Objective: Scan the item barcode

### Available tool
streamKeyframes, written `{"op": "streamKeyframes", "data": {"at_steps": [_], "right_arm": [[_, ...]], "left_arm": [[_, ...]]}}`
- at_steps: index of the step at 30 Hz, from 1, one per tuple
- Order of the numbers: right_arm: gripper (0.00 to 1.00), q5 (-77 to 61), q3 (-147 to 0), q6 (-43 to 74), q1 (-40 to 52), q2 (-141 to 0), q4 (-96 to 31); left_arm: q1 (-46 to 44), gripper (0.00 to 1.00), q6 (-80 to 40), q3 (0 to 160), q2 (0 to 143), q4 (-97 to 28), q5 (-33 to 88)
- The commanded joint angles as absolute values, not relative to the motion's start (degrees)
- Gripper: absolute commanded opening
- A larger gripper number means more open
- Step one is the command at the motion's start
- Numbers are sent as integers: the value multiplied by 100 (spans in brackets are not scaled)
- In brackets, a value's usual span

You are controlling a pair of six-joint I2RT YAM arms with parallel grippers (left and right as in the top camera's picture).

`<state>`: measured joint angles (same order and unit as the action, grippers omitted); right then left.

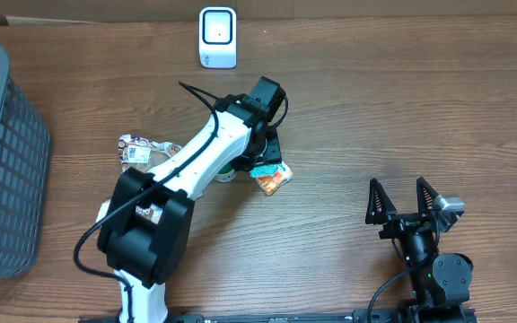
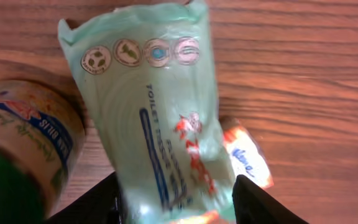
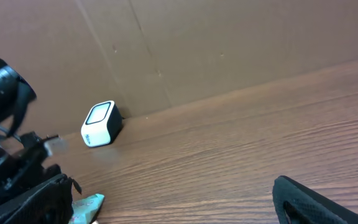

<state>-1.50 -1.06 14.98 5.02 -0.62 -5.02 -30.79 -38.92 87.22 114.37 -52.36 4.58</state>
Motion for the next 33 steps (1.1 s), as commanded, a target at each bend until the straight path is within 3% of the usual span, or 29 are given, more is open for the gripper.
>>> {"op": "streamKeyframes", "data": {"at_steps": [1, 2, 6, 10, 22, 28, 33], "right_arm": [[100, -158, -45, 1498, 534, -23, -464], [100, -158, -45, 1498, 534, -23, -464], [100, -158, -45, 1498, 534, -23, -464], [100, -158, -45, 1498, 534, -23, -464], [100, -158, -45, 1498, 534, -23, -462], [100, -158, -45, 1498, 534, -23, -464], [100, -158, -45, 1498, 534, -23, -464]], "left_arm": [[-3114, 56, -3487, 9170, 10508, -5249, 602], [-3100, 56, -3424, 9207, 10313, -5251, 602], [-2967, 82, -3050, 9279, 9421, -5352, 582], [-2517, 100, -2823, 9279, 8517, -5793, 572], [169, 100, -2001, 9279, 6893, -7535, 110], [276, 100, -16, 9273, 6973, -7806, 95], [276, 100, 303, 9266, 7140, -8193, 5]]}}
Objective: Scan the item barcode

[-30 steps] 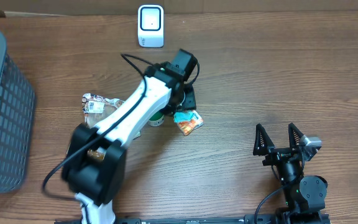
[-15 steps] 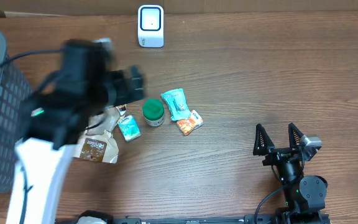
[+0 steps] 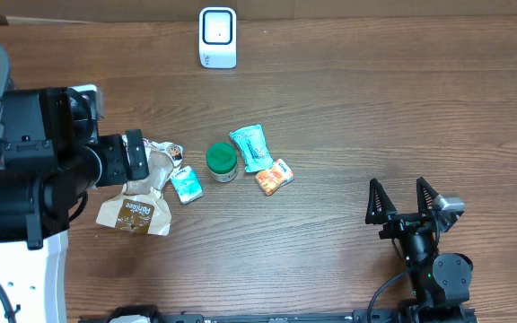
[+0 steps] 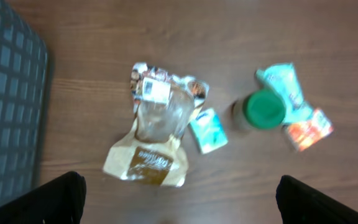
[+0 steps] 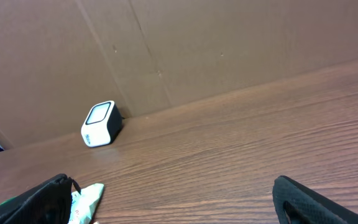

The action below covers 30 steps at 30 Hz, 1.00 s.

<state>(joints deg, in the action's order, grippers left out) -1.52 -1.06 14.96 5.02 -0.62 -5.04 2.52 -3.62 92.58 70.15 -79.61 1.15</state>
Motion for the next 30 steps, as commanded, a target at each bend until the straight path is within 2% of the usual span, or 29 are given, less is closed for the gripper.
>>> {"op": "streamKeyframes", "data": {"at_steps": [1, 6, 15, 30], "right_arm": [[100, -158, -45, 1498, 534, -23, -464], [100, -158, -45, 1498, 534, -23, -464], [100, -158, -45, 1498, 534, -23, -464], [100, -158, -45, 1498, 534, -23, -464]], "left_arm": [[276, 100, 255, 9258, 7181, -8259, 16], [462, 100, 1009, 9240, 7483, -8152, 714], [1286, 100, 1288, 9240, 8602, -8099, 1225], [1310, 99, 1267, 9240, 9299, -8202, 1614]]}}
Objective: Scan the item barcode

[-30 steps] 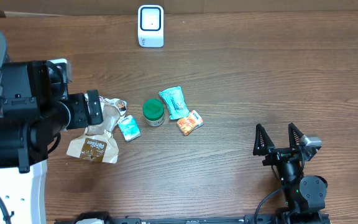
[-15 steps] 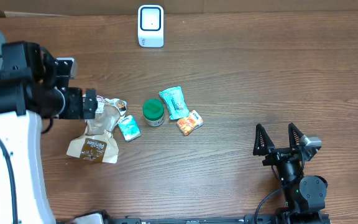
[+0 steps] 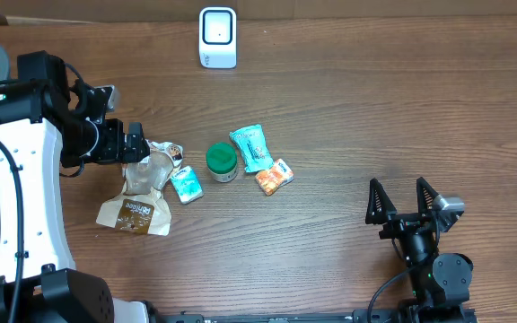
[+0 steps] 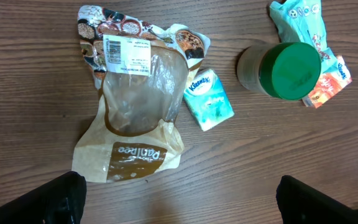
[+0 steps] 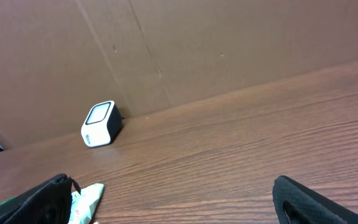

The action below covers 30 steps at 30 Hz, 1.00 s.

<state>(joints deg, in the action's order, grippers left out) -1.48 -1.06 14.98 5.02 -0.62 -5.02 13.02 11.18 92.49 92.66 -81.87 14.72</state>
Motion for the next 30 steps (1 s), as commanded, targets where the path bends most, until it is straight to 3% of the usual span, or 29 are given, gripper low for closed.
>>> {"op": "streamKeyframes", "data": {"at_steps": [1, 30], "right_arm": [[100, -158, -45, 1498, 534, -23, -464], [100, 45, -47, 1474, 534, -23, -414]], "left_arm": [[1310, 99, 1267, 9240, 9299, -8200, 1614], [1306, 99, 1269, 9240, 9301, -8158, 1612]]}}
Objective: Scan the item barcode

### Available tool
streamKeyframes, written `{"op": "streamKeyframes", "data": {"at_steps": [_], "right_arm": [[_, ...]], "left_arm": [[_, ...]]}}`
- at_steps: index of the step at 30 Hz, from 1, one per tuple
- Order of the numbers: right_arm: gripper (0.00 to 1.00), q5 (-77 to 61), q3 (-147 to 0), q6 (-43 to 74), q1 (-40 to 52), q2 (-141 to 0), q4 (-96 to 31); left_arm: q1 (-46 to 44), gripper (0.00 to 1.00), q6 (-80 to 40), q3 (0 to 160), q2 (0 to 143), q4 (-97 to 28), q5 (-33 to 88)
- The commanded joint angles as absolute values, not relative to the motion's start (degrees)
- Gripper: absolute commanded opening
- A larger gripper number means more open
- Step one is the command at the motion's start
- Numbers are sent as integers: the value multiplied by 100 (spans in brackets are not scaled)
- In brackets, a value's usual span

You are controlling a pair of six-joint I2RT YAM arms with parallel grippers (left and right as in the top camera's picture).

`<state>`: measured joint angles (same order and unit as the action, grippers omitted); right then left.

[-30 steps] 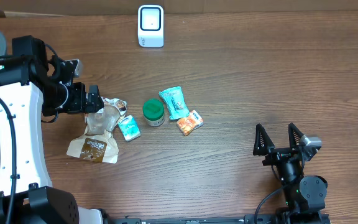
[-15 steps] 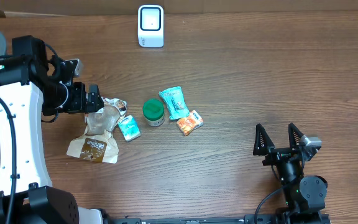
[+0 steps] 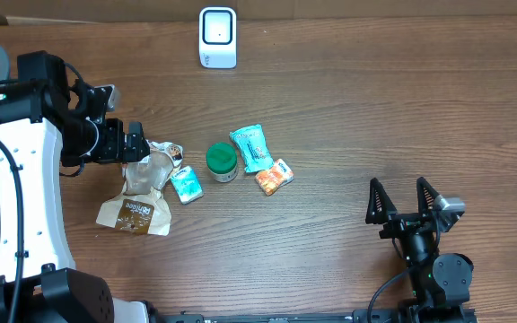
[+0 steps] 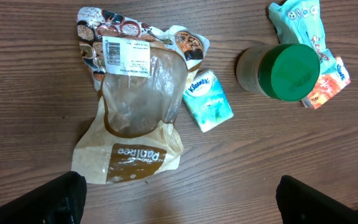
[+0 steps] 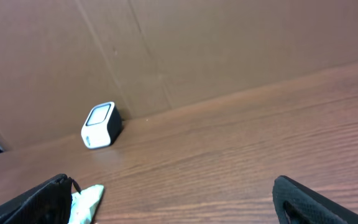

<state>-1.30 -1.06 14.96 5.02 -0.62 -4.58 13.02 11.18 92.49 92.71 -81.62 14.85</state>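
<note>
The white scanner (image 3: 217, 38) stands at the table's far edge, also seen in the right wrist view as the scanner (image 5: 100, 125). My left gripper (image 3: 135, 144) hangs open above a brown bread bag (image 4: 135, 124), whose white barcode label (image 4: 128, 55) faces up. Next to it lie a Kleenex pack (image 4: 208, 108), a green-lidded jar (image 4: 284, 70), a teal tissue pack (image 4: 297, 22) and an orange pack (image 4: 329, 84). The left gripper (image 4: 179, 205) holds nothing. My right gripper (image 3: 407, 202) rests open at the front right, empty.
A grey basket stands at the left edge, partly hidden behind my left arm. A brown cardboard wall (image 5: 229, 43) rises behind the scanner. The teal pack (image 5: 82, 202) shows by the right gripper's left finger.
My left gripper was first low over the teal tissue pack, fingers either side of it, beside the jar. Then it was high up at the left, open, with the pack lying on the table. Since then it has hung lower over the bread bag. The right arm stayed still.
</note>
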Motion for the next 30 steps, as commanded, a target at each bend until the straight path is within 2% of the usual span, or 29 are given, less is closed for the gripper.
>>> {"op": "streamKeyframes", "data": {"at_steps": [1, 4, 8, 15, 24, 30], "right_arm": [[100, 193, -47, 1476, 534, -23, -416], [100, 73, -49, 1483, 534, -23, -266], [100, -873, -174, 1479, 534, -23, 14], [100, -1374, -1350, 1398, 534, -670, -945], [100, -2043, -4316, 729, 537, -3634, -3256], [100, -2217, -7094, 292, 537, -6523, -5658]], "left_arm": [[1306, 100, 1269, 9240, 9301, -8158, 1612], [1306, 99, 1269, 9240, 9301, -8158, 1612], [1306, 100, 1269, 9240, 9301, -8158, 1612], [1306, 100, 1269, 9240, 9301, -8160, 1612], [1306, 100, 1269, 9240, 9301, -8158, 1612], [1306, 100, 1269, 9240, 9301, -8158, 1612]]}}
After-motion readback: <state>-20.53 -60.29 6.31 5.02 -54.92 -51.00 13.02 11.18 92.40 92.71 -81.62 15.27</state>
